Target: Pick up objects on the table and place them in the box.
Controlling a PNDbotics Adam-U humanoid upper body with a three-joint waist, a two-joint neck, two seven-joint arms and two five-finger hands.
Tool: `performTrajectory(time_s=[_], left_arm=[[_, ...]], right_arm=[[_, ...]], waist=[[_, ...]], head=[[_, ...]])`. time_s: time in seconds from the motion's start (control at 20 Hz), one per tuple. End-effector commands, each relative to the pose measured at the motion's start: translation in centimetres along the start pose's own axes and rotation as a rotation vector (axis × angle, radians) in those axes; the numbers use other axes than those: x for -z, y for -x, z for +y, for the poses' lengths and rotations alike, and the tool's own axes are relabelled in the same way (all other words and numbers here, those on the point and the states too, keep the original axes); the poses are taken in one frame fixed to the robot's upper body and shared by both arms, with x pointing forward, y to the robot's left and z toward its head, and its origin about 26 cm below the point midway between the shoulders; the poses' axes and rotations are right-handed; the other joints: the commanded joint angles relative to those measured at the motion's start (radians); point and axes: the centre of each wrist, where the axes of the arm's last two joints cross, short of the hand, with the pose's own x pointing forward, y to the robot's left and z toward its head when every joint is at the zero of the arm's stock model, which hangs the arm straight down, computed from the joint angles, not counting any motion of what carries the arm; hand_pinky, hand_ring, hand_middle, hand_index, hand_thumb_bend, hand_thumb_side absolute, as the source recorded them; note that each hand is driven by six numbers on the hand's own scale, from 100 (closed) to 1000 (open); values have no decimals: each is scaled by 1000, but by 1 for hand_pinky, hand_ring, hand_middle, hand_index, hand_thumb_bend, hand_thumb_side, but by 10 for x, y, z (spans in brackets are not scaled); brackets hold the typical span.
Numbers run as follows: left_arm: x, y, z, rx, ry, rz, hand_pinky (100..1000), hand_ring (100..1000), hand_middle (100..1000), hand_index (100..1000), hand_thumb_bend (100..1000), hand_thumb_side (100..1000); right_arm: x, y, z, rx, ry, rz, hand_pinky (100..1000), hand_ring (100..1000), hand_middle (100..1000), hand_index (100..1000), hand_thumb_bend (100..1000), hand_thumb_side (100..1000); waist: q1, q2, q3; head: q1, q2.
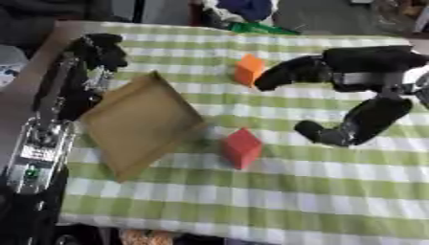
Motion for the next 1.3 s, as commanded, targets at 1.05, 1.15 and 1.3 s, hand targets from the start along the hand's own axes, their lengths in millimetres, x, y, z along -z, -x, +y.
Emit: performTrajectory(time_s=[1.05, 1.15, 1.3], left_arm=[[9, -7, 0, -5, 22, -37, 637, 565, 556, 765, 209, 619], [9, -6, 0, -3, 22, -35, 637, 565, 556, 764, 209, 619], [9, -6, 1, -2, 22, -33, 637, 565, 556, 764, 209, 620]], right_arm=[[31, 31, 23, -123, -144, 22, 909, 885, 935, 1000, 100, 626], [31, 28, 23, -140, -151, 13, 909, 885, 933, 1000, 100, 628], [29, 22, 23, -161, -165, -4, 908, 884, 927, 1000, 100, 652]], waist=[[0, -4, 19], [-2, -3, 18], [-3, -2, 17]], head=[[-14, -16], [-13, -16], [-9, -16]])
